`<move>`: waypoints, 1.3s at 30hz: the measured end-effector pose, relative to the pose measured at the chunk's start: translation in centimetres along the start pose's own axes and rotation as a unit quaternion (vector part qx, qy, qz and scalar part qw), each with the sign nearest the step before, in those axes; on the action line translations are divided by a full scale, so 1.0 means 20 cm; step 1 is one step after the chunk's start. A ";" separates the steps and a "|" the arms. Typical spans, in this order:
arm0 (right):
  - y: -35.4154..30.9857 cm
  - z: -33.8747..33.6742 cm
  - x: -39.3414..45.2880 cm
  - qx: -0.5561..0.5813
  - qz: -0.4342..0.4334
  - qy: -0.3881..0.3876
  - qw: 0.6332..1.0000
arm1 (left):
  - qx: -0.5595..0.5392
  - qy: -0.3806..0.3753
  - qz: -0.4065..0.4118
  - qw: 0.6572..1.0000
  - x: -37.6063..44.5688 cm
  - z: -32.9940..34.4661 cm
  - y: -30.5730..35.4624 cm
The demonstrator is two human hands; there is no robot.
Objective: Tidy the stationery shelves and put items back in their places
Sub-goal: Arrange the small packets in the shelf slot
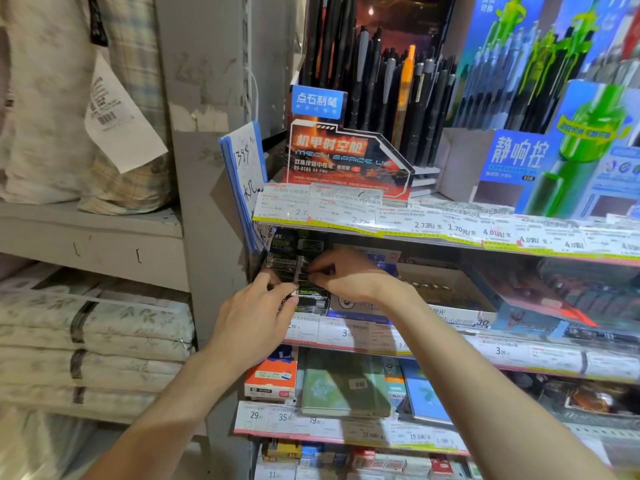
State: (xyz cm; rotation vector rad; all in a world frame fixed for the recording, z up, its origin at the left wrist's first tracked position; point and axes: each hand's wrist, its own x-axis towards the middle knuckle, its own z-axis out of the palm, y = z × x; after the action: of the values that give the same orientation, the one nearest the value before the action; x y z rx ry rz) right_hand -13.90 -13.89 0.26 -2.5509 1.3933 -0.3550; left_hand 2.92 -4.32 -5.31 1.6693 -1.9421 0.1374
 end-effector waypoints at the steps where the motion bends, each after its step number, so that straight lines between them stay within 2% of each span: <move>1: 0.00 0.00 0.00 0.000 -0.001 -0.002 1.000 | -0.001 0.000 -0.001 1.000 0.00 0.00 0.00; 5: -0.01 0.01 -0.04 -0.017 -0.011 -0.016 1.000 | -0.004 -0.003 0.002 1.000 -0.01 0.00 0.00; 11: -0.01 0.04 -0.08 -0.053 -0.042 0.031 0.997 | -0.006 -0.014 0.015 1.000 -0.03 0.01 -0.01; 15: 0.01 0.09 -0.11 -0.039 -0.039 0.109 0.993 | -0.037 -0.003 0.019 0.999 -0.04 0.02 -0.02; 22: 0.00 0.14 -0.40 0.002 0.003 0.269 0.963 | -0.186 0.050 0.014 0.981 -0.12 0.04 -0.04; 27: -0.03 0.31 -0.75 0.106 0.058 0.344 0.931 | -0.267 0.071 0.024 0.961 -0.28 0.08 -0.03; 33: 0.07 0.67 -1.11 0.216 0.240 0.298 0.898 | -0.363 -0.016 -0.037 0.931 -0.46 0.33 0.00; 37: 0.17 0.79 -1.26 0.224 0.285 0.277 0.890 | -0.384 -0.074 -0.069 0.918 -0.58 0.46 0.11; 39: 0.24 0.79 -1.32 0.229 0.293 0.279 0.885 | -0.395 -0.079 -0.079 0.912 -0.62 0.49 0.19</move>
State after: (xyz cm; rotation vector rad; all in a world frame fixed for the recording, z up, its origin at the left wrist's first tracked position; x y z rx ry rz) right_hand -26.70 6.94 -18.94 -1.5978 1.8898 -1.1913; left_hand -3.27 3.11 -18.42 1.2795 -1.6197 -0.7692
